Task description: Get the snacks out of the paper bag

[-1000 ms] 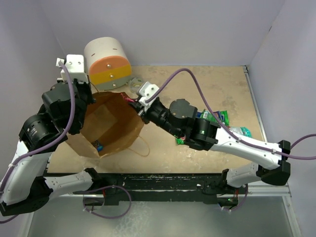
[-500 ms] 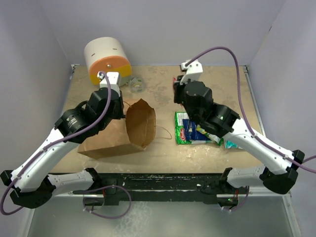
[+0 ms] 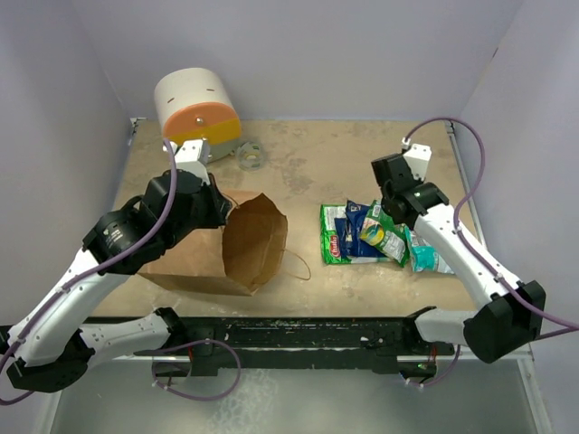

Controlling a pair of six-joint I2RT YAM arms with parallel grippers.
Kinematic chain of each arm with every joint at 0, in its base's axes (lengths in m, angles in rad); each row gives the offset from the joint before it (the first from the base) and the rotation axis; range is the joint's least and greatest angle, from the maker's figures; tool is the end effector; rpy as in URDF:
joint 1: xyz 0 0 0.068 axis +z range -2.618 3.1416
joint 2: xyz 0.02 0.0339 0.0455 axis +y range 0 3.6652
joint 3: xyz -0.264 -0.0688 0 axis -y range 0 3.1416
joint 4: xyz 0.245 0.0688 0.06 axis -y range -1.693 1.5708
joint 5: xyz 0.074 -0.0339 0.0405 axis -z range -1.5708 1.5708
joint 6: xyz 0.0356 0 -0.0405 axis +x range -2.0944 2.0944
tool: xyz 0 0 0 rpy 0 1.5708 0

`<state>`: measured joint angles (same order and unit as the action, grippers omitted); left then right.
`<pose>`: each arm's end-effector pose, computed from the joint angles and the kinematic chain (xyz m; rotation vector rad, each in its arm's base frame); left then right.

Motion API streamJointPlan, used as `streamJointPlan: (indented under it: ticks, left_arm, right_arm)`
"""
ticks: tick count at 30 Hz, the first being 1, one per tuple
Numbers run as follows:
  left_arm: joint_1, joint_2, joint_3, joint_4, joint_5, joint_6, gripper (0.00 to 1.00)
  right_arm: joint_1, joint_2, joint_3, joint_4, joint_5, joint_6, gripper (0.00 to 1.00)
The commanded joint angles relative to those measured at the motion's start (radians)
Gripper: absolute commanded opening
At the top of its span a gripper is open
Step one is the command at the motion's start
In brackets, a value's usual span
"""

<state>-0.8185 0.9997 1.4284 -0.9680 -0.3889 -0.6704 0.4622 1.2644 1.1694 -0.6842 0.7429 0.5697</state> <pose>0.1239 -0.1127 0.4371 -0.0782 2.1034 -0.5006 0.2446 0.0949 0.3313 0.4541 2.0783 -0.2786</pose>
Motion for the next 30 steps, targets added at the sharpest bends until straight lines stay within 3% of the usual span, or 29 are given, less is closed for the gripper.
streamJointPlan:
  ticks: [1, 9, 13, 19, 25, 30]
  left_arm:
    - [0.003, -0.016, 0.013, 0.007, 0.036, -0.033, 0.0]
    - [0.004, -0.033, 0.022, 0.015, 0.055, -0.037, 0.0]
    - [0.004, -0.044, 0.016, 0.016, 0.084, -0.042, 0.0]
    - [0.004, -0.07, 0.015, -0.026, 0.081, -0.083, 0.0]
    - [0.003, -0.125, -0.003, -0.157, 0.059, -0.199, 0.0]
    - [0.003, -0.182, -0.014, -0.247, 0.014, -0.287, 0.0]
  right_arm:
    - [-0.106, 0.014, -0.036, -0.003, -0.033, 0.008, 0.0]
    - [-0.14, 0.088, -0.091, 0.057, -0.09, -0.018, 0.05]
    - [-0.149, 0.111, -0.133, 0.187, -0.117, -0.123, 0.09]
    - [-0.158, 0.186, -0.115, 0.227, -0.105, -0.209, 0.13]
    - [-0.158, 0.163, -0.094, 0.206, -0.176, -0.258, 0.43]
    - [-0.157, 0.066, -0.052, 0.195, -0.288, -0.365, 0.58]
